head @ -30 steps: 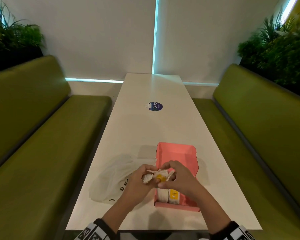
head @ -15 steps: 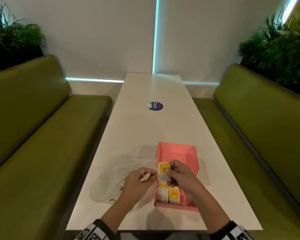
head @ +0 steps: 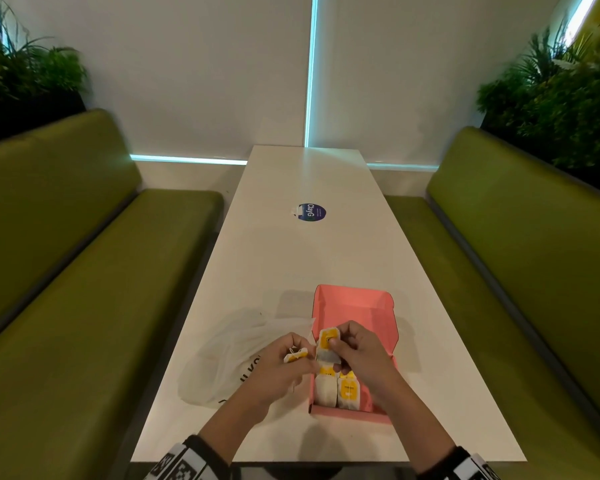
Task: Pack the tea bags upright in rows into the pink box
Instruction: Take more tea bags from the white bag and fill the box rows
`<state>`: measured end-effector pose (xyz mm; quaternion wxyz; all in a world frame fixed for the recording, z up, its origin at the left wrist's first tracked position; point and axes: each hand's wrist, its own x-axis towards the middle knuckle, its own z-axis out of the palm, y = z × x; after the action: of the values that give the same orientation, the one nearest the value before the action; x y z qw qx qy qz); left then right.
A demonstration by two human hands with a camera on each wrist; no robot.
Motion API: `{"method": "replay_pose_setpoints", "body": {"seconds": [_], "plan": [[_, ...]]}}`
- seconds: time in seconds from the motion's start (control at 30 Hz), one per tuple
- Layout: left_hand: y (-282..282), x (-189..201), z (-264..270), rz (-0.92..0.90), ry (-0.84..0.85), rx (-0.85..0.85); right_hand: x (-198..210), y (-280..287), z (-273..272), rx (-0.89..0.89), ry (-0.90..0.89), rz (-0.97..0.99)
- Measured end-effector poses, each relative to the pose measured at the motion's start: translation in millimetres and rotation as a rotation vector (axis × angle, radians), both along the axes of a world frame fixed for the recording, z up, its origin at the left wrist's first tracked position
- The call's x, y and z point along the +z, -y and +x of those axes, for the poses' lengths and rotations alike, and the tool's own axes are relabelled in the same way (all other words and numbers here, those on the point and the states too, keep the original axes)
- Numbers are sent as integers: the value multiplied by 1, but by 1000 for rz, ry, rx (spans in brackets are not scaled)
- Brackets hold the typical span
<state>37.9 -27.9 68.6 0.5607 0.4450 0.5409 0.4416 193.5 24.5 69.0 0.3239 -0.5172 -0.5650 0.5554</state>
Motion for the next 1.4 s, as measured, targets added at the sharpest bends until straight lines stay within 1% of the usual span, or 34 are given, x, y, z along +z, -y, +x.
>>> {"method": "replay_pose_setpoints", "body": {"seconds": [0.07,0.3,0.43,0.57,0.9,0.97,1.03,1.17,1.3,1.4], "plan": [[0,1,1,-11,23,-9,1,2,-2,-21,-15,13],[-2,1,-1,-49,19,51,6,3,-4,-29,-87,40],[-4,1,-3,-51,-9,86,7,3,-2,26,-171,8],[-5,2,-2,-69,2,71,7,3,-4,95,-252,-35],[-6,0,1,-73,132,111,11,4,-1,227,-292,-42],[-6,-1,1,-60,133,102,11,4,-2,206,-293,-34],[-5,-3,1,-38,124,70,9,3,-3,145,-295,-22],[-3,-2,3,5,59,-1,2,0,-5,31,-228,28],[-2,-5,2,51,-51,-7,2,3,-3,0,-226,46],[-1,-8,-3,51,-75,-3,3,4,0,-13,-219,69]]}}
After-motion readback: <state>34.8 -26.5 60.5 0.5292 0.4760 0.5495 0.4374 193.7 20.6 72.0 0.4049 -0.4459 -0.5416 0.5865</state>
